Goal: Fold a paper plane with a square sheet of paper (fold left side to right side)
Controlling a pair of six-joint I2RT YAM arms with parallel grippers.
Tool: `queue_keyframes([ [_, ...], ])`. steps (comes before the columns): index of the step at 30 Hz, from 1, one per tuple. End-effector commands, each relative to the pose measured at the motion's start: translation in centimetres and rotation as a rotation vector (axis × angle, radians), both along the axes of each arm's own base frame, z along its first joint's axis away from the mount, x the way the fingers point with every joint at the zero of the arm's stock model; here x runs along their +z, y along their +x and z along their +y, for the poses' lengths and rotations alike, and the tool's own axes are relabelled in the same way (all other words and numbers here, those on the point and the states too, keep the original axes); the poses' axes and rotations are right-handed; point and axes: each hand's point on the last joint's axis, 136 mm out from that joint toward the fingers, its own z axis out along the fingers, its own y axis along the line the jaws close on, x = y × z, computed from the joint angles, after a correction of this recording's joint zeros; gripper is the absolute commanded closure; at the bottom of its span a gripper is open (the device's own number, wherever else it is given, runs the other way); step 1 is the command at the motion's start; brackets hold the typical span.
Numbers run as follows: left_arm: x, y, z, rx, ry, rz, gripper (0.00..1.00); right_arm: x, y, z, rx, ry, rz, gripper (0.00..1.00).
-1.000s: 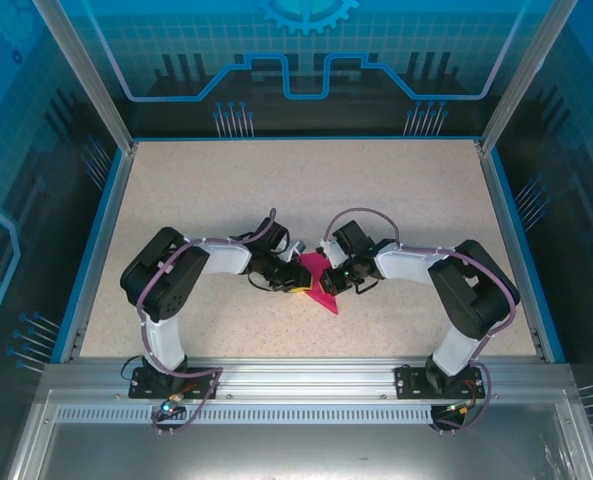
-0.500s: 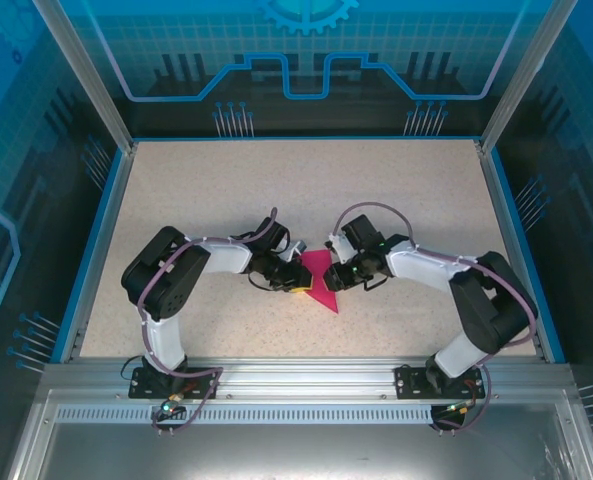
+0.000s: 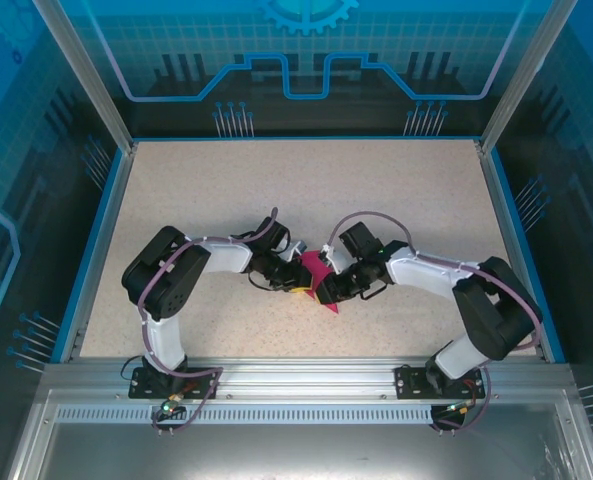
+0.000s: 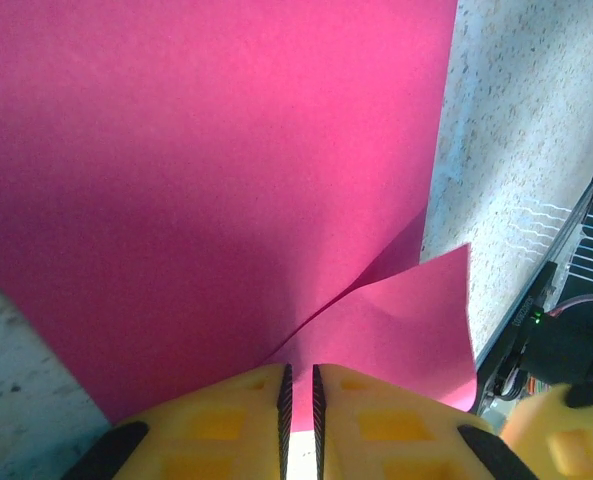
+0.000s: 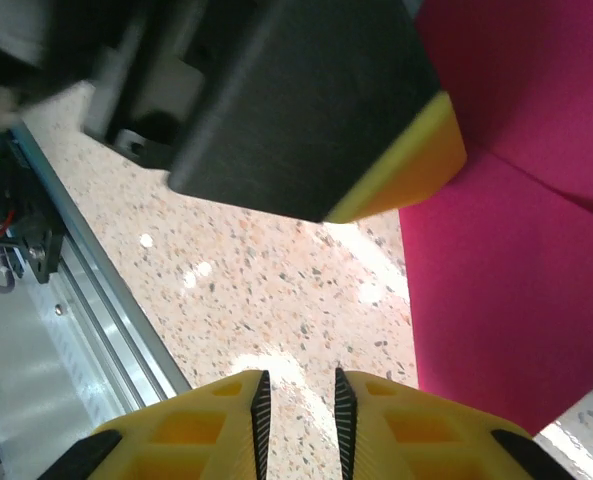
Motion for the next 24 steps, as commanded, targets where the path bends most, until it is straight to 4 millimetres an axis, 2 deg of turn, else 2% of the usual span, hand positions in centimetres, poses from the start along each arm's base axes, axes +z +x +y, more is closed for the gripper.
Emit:
queue_keyframes([
  [1,-4.6,-1.3,2.9,0.024,0.187,0.060,0.83,-1.1,-0.9,0.3,0.015,-0.013,0.067,0.74],
  [7,-4.6,-1.2,2.9,0.022,0.190,0.056,0.83,-3.3,-1.3,-0.7,0.013,-0.105,0.101,0.75],
  [20,-4.8,-1.2,3.0,0.020,0.201,0.058,0.83,-4.8,-1.9,-2.2,-0.007,-0.196,0.123,0.75],
  [24,-4.8,-1.1,3.1,0.020,0.208,0.055,0.83,-5.3,-2.5,-2.8,-0.018,-0.223,0.147,0.78],
])
